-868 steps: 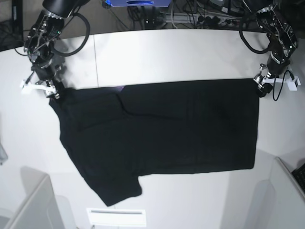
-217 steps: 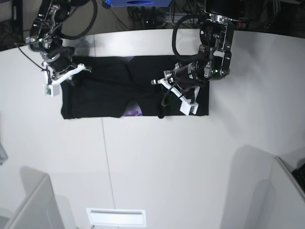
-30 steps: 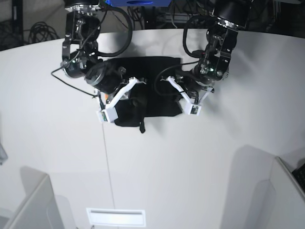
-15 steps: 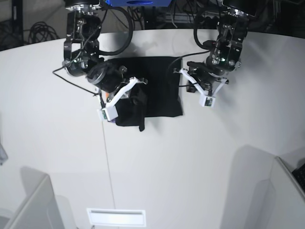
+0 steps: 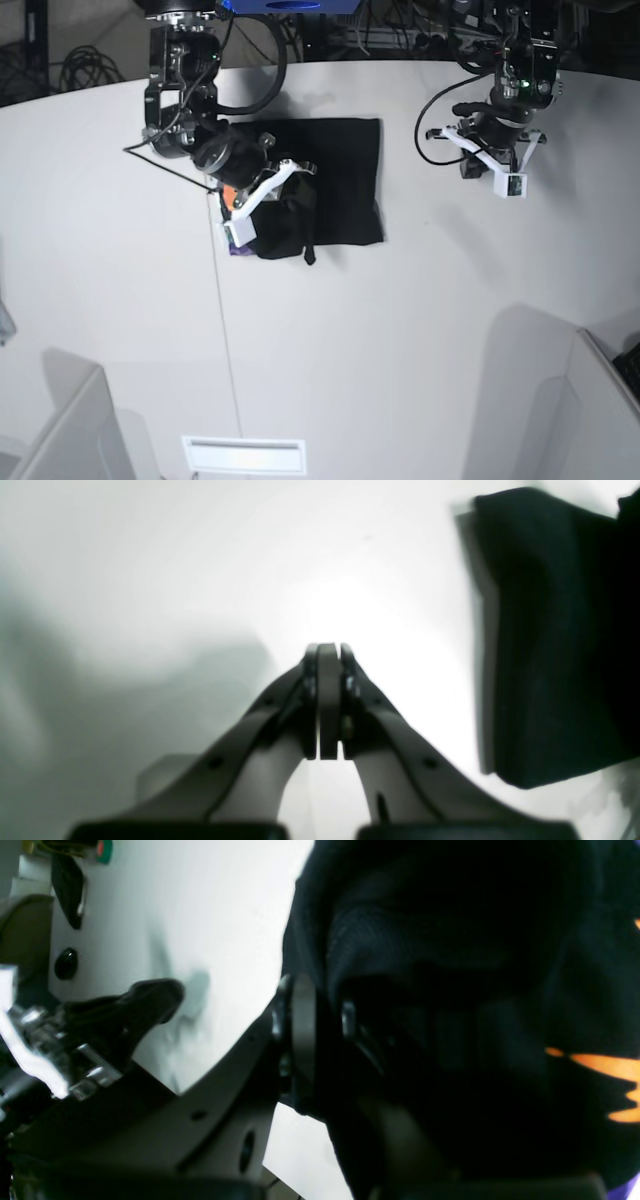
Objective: Fold the T-shirt properly
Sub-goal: 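Flip the folded bundle over with the right gripper, then grasp the bundle's edge with the left gripper and pull it, then rotate and flatten the folded shirt with the left gripper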
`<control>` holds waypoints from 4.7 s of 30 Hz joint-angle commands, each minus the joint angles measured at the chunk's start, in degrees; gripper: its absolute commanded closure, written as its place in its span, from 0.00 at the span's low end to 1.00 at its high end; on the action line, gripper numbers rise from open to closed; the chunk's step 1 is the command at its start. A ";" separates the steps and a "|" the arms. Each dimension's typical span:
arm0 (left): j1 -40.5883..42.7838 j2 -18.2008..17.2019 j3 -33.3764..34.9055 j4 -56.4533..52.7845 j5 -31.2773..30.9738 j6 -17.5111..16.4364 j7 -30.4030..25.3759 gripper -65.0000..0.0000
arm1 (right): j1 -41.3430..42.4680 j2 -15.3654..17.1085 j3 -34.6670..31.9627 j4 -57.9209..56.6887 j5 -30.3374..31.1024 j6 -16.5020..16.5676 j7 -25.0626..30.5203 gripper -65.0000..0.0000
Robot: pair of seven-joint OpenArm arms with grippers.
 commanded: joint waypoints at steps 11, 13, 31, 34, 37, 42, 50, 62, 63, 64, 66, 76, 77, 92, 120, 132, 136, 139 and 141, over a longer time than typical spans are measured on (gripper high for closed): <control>4.66 -2.04 -11.16 0.91 -9.26 -5.14 -0.89 1.00 | 0.78 -0.11 -5.84 -1.50 1.20 0.13 5.48 1.00; 5.01 -2.66 -11.08 1.00 -9.52 -5.14 -0.89 1.00 | 0.87 -0.11 -5.66 -1.67 1.11 0.13 5.48 1.00; 5.19 -2.66 -13.63 1.00 -9.61 -5.14 -0.89 1.00 | 1.92 -0.20 -5.92 -5.28 1.11 0.04 5.48 0.70; 5.27 -2.75 -15.91 1.00 -9.61 -5.14 -0.89 1.00 | 1.92 -0.29 -5.92 -5.19 1.11 0.04 5.48 0.58; 5.27 -2.83 -17.49 1.00 -9.70 -5.14 -0.89 1.00 | 2.10 -0.29 -6.01 -5.19 1.11 0.04 5.13 0.57; 6.07 -2.83 -18.72 1.00 -9.70 -5.14 -0.89 1.00 | 3.42 0.06 -11.46 -5.19 1.11 0.04 5.22 0.57; 6.24 -2.83 -18.72 1.00 -9.70 -5.14 -0.89 1.00 | 9.66 0.15 -23.86 -5.63 1.11 -7.78 4.95 0.57; 5.71 -2.04 -17.49 2.58 -11.28 -5.49 4.29 1.00 | 13.00 5.25 -23.16 3.95 1.11 -8.66 1.61 0.70; 5.36 -2.13 -16.44 2.58 -13.65 -5.58 4.29 1.00 | 11.77 5.52 -20.17 4.04 1.29 -8.57 2.05 0.80; 4.83 -2.13 -15.82 2.49 -16.38 -5.93 4.29 1.00 | 10.72 5.60 -17.70 4.04 1.29 -8.31 2.58 0.89; 3.69 -2.04 -14.42 2.23 -22.62 -7.69 4.29 1.00 | 7.81 6.39 -11.73 4.04 1.38 -8.22 3.90 1.00; -2.81 0.33 -8.35 1.17 -33.35 -10.41 4.56 0.92 | -1.42 10.09 0.14 4.22 1.38 -8.13 6.01 1.00; -3.52 0.33 -7.38 0.29 -33.43 -10.41 4.56 0.79 | -2.03 10.44 0.84 4.66 1.38 -8.13 6.01 1.00; -13.98 1.65 6.86 -16.50 -33.35 -10.24 4.38 0.02 | -7.48 10.17 14.21 9.58 1.38 2.94 5.74 1.00; -24.44 -0.46 24.18 -28.19 -23.32 -10.24 4.73 1.00 | -8.36 10.00 31.61 9.40 1.47 4.00 5.48 1.00; -38.33 -10.04 48.88 -27.84 -23.24 -10.33 4.73 1.00 | -10.03 10.00 39.79 8.96 1.38 4.00 5.48 1.00; -44.84 -12.94 57.50 -27.93 -23.24 -10.50 4.73 1.00 | -11.26 9.91 41.99 8.26 1.38 4.00 5.48 1.00; -49.14 -14.53 62.68 -28.02 -23.15 -10.59 4.73 1.00 | -12.49 8.15 43.31 8.26 1.38 4.00 5.74 1.00; -52.31 -14.97 66.55 -28.19 -23.06 -10.59 4.65 1.00 | -12.76 7.36 44.54 8.26 1.38 4.00 5.74 1.00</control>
